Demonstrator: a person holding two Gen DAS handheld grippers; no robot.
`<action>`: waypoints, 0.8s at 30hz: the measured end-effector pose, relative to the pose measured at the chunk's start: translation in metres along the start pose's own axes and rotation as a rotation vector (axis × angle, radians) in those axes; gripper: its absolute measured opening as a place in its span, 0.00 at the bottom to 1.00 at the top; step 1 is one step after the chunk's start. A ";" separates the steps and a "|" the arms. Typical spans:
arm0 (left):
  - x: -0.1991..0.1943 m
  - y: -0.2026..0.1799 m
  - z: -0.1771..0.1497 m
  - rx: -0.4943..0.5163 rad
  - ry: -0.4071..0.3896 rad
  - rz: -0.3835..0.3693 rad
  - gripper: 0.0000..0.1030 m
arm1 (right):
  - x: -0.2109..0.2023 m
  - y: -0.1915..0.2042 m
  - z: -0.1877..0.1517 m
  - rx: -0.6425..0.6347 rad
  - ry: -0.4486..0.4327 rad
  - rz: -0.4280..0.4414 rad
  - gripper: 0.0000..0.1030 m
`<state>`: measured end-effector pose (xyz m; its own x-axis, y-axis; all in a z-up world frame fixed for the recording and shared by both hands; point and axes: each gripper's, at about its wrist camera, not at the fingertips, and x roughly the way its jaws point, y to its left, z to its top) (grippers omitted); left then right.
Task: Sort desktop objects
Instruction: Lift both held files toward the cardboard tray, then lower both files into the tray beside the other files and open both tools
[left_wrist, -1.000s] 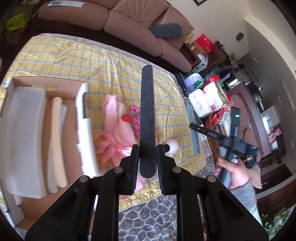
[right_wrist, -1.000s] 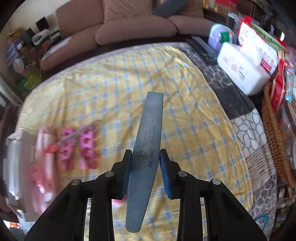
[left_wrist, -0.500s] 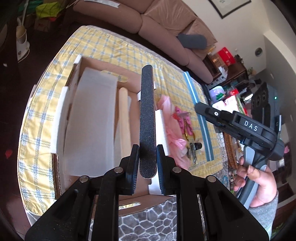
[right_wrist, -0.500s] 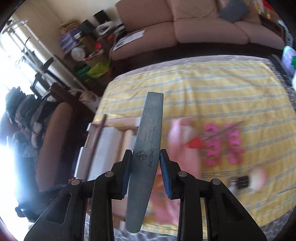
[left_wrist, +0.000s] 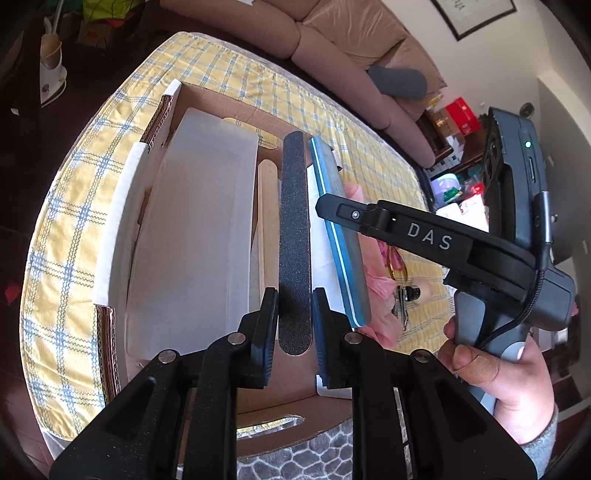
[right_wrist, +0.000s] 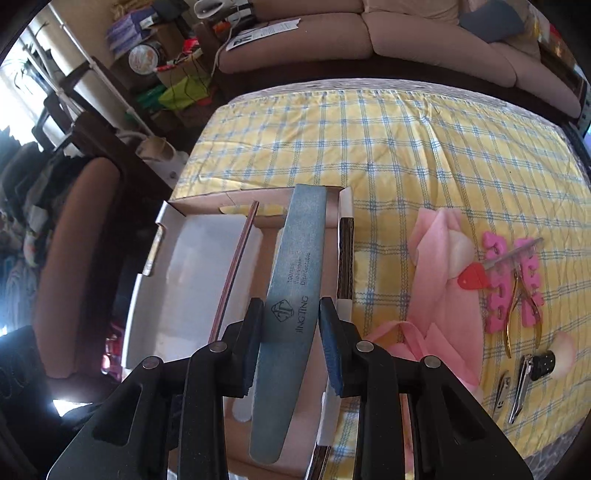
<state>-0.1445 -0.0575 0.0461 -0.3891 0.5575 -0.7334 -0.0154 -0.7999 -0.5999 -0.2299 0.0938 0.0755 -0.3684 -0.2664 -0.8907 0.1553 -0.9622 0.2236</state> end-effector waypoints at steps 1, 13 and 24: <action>0.001 0.000 0.000 0.000 -0.001 0.003 0.17 | 0.001 0.001 -0.001 -0.008 -0.001 -0.016 0.30; 0.019 -0.006 0.002 0.003 0.017 0.069 0.16 | 0.017 0.014 0.001 -0.085 0.007 -0.101 0.30; 0.011 -0.014 -0.011 0.015 0.013 0.084 0.29 | 0.012 0.019 0.000 -0.109 0.009 -0.132 0.33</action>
<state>-0.1386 -0.0376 0.0431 -0.3775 0.4910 -0.7851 0.0031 -0.8472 -0.5313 -0.2314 0.0726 0.0690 -0.3844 -0.1370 -0.9129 0.2047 -0.9770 0.0605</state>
